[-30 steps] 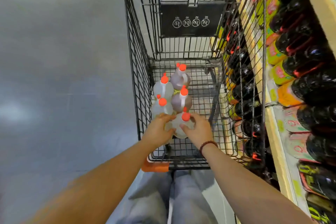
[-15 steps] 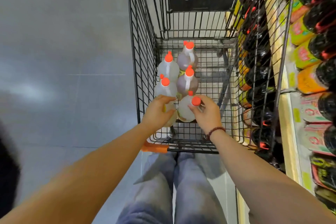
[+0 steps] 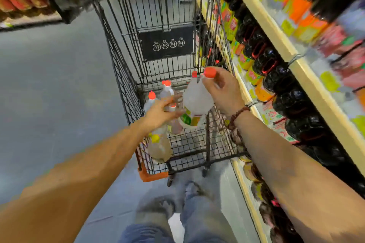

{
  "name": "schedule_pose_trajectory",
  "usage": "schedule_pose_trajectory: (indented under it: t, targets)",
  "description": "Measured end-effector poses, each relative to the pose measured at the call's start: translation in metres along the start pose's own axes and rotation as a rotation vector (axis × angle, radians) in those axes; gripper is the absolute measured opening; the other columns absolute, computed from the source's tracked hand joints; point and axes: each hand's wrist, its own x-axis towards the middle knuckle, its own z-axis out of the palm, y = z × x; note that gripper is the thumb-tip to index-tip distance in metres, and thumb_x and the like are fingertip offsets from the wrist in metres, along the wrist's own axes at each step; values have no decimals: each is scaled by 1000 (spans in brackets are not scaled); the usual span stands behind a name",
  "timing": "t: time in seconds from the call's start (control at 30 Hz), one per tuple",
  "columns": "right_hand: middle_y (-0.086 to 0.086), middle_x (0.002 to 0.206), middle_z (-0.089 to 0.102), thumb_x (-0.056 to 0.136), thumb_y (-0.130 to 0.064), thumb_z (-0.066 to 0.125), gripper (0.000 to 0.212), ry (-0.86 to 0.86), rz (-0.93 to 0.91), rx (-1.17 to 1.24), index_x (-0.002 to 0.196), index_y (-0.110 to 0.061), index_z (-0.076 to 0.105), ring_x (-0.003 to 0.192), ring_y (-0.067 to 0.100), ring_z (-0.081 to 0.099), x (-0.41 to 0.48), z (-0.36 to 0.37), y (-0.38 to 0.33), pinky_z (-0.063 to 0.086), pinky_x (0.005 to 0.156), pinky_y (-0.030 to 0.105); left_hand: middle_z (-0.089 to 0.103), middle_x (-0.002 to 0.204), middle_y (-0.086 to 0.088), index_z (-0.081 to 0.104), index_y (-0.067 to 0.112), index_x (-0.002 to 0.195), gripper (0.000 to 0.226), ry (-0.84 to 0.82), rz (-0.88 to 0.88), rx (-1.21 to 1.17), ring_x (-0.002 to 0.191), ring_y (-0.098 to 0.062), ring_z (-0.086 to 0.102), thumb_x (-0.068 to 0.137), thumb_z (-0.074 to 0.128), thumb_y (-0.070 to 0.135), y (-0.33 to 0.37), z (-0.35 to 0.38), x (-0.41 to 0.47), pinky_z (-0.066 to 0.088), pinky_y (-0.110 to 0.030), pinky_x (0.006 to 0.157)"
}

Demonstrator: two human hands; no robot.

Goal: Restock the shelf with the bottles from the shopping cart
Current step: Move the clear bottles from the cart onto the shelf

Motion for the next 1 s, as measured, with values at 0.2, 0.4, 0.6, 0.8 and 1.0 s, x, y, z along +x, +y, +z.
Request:
schedule_pose_trajectory:
  t: [0.2,0.4,0.6,0.8,1.0]
  targets:
    - [-2,94,60,92,-20,55,19,267,-74,-1,108,-12,61,90,3,56,-19,-33,-73,46,81,22,62,122,4,52,21,130,57,-256,150,40,114,-10,56,78,75,21,60,-15,7,46,-28,101]
    - [-6,97,64,87,-30,54,21,512,-167,13,102,-18,62,94,3,57,-72,-70,-127,46,88,27,65,107,16,54,21,122,45,-600,292,-55,99,-1,65,81,67,5,131,7,-21,52,-15,78]
    - [-1,91,64,88,-22,54,23,736,-131,32,106,-10,62,85,6,57,-158,-115,-155,48,75,21,70,97,8,57,24,110,41,-841,361,-97,86,-3,67,78,69,2,166,69,-61,52,-16,65]
    - [-5,82,59,93,-25,53,20,981,1,-57,108,-13,62,69,6,50,-276,-160,-166,38,48,16,71,81,17,57,30,101,34,-1048,352,-87,69,5,67,81,68,5,191,157,-131,48,-12,50]
    - [-3,95,63,90,-28,55,26,1271,34,-170,109,-12,63,84,6,54,-410,-191,-177,45,73,18,68,94,12,58,29,105,39,-1239,338,-78,72,5,66,75,74,10,203,249,-228,47,-12,49]
